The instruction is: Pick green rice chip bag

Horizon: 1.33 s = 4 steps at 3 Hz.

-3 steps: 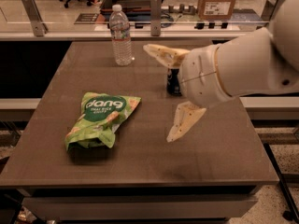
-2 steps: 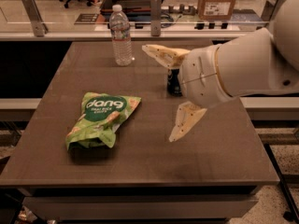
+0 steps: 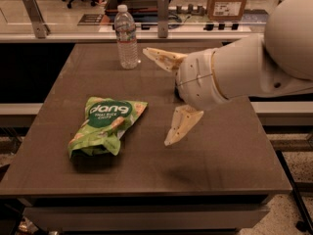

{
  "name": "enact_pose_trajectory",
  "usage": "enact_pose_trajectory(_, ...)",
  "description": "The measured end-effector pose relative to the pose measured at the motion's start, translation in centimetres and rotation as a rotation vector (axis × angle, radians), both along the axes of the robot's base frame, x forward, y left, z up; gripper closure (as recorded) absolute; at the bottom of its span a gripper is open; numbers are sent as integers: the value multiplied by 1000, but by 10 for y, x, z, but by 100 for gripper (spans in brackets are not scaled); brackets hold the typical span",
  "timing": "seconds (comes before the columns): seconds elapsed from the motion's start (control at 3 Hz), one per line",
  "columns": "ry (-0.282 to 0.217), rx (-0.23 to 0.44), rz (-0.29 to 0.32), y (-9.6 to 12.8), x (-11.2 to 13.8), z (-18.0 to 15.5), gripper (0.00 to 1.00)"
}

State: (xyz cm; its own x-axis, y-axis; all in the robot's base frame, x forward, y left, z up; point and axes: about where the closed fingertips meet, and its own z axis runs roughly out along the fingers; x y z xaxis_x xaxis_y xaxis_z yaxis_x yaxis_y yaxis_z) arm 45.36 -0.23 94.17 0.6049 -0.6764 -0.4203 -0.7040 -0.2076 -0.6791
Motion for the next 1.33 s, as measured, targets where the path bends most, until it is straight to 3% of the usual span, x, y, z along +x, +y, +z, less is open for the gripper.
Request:
enact_pose_trajectory(0.67, 165, 76, 27, 61, 5, -37, 0)
enact_pose_trajectory(1.33, 296, 192, 71, 122, -22, -88, 0)
